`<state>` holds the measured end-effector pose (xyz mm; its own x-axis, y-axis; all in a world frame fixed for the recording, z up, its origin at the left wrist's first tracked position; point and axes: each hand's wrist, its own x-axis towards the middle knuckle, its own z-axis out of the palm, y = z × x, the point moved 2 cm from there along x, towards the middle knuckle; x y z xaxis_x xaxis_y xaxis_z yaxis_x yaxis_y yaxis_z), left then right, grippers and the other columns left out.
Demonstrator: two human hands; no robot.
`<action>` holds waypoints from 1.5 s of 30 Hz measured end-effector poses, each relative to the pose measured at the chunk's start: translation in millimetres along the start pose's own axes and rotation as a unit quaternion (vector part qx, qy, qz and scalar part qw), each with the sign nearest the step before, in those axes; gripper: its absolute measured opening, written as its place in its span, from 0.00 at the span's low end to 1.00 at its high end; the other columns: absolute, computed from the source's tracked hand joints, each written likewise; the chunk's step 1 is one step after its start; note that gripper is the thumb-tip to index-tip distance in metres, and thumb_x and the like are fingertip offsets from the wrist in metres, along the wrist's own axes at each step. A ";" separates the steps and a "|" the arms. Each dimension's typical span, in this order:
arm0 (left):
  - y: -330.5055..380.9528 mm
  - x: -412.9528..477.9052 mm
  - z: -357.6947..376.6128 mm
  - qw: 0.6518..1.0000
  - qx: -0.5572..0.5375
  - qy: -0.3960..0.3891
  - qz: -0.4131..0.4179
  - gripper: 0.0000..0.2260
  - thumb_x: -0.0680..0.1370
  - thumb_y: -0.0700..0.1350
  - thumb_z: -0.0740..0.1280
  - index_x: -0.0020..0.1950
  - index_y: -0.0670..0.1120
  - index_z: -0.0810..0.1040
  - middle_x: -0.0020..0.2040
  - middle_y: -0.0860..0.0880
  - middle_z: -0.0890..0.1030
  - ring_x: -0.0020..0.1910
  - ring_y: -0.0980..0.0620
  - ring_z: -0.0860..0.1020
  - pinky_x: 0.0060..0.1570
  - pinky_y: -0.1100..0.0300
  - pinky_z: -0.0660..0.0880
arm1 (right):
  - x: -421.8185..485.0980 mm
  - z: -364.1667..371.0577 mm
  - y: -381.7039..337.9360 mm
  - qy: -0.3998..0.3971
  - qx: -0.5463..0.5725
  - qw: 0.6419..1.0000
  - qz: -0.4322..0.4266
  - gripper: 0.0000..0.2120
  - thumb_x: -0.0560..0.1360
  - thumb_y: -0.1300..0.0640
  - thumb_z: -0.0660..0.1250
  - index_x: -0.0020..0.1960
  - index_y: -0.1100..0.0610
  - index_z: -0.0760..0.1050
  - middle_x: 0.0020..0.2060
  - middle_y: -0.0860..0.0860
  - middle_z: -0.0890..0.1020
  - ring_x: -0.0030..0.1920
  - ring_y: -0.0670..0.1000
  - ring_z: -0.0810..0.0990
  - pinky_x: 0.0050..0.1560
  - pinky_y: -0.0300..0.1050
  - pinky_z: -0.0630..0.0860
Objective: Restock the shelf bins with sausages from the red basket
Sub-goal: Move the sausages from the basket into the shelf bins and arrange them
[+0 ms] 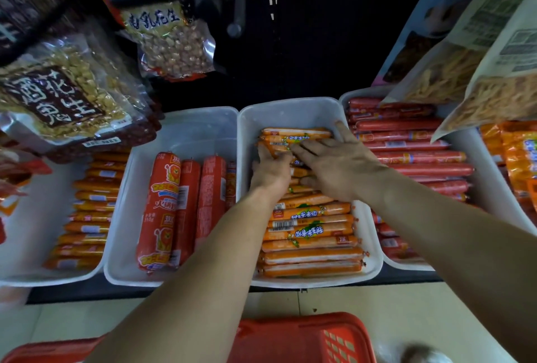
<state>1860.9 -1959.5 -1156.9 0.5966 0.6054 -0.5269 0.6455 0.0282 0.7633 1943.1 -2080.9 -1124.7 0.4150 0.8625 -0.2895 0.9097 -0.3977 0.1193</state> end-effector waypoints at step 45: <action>-60.9 -130.8 -96.0 0.948 0.163 0.124 0.245 0.14 0.79 0.44 0.67 0.64 0.51 0.78 0.59 0.54 0.77 0.56 0.56 0.77 0.58 0.57 0.76 | -42.0 1.4 -51.9 -0.046 0.081 0.994 0.052 0.39 0.73 0.24 0.35 0.80 0.40 0.38 0.81 0.50 0.48 0.79 0.58 0.51 0.76 0.60 0.49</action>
<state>1697.8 -1964.1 -1098.6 0.7586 0.6515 -0.0040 0.4564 -0.5270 0.7169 1878.5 -2096.9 -1120.1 0.4968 0.7849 -0.3702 0.8449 -0.5349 -0.0001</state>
